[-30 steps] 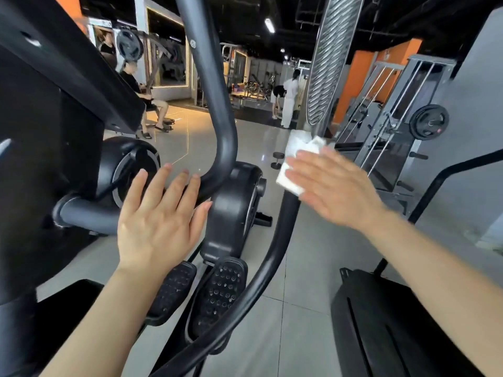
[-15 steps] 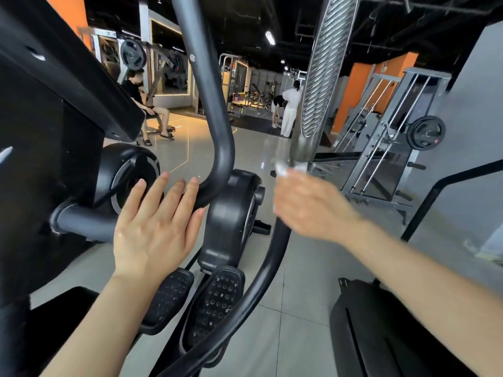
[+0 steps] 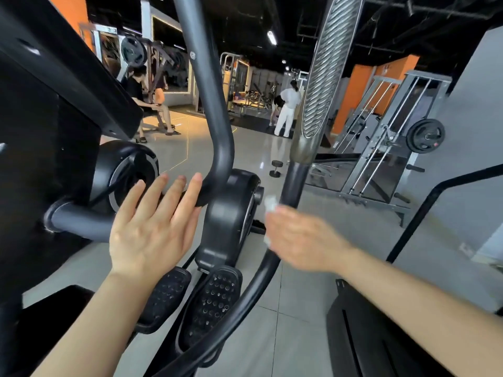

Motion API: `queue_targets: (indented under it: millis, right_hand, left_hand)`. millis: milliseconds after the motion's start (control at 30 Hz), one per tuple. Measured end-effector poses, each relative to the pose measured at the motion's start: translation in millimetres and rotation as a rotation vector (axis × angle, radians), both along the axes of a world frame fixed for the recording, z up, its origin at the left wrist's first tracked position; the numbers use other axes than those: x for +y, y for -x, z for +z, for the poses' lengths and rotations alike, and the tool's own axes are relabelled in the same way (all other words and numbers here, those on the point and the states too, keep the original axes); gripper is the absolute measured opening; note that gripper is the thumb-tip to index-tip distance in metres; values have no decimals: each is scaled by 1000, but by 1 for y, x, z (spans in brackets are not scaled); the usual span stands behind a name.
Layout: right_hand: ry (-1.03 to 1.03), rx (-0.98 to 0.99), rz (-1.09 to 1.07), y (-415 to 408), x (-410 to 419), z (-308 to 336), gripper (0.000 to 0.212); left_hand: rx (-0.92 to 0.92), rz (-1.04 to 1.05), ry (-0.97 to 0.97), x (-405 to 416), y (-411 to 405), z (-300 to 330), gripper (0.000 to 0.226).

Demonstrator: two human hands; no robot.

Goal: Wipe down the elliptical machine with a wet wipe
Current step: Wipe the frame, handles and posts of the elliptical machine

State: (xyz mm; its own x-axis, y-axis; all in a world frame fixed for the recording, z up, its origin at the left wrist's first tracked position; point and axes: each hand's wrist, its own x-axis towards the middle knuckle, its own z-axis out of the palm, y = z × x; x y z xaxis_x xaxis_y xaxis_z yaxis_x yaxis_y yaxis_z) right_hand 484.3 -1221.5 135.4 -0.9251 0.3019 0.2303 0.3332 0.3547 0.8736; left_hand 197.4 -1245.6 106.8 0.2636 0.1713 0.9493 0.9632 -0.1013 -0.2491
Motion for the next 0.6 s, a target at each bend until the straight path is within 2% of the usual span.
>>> queue_targets:
  millis: [67, 133, 200, 367, 500, 600]
  right_hand:
    - [-114, 101, 110, -10, 9, 49, 31]
    - [-201, 88, 135, -20, 14, 87, 27]
    - [-213, 80, 162, -25, 18, 99, 25]
    - [-131, 268, 170, -28, 25, 49, 33]
    - [20, 62, 121, -16, 21, 0, 28]
    - [-36, 6, 140, -12, 19, 29, 28]
  left_hand:
    - [-1, 0, 6, 1, 0, 0, 42]
    - [1, 0, 10, 0, 1, -1, 41]
    - [-1, -6, 18, -1, 1, -2, 40]
    - [-56, 15, 16, -1, -6, -1, 38]
    - [-33, 14, 47, -2, -4, -1, 37]
    - [18, 16, 48, -3, 1, -1, 36]
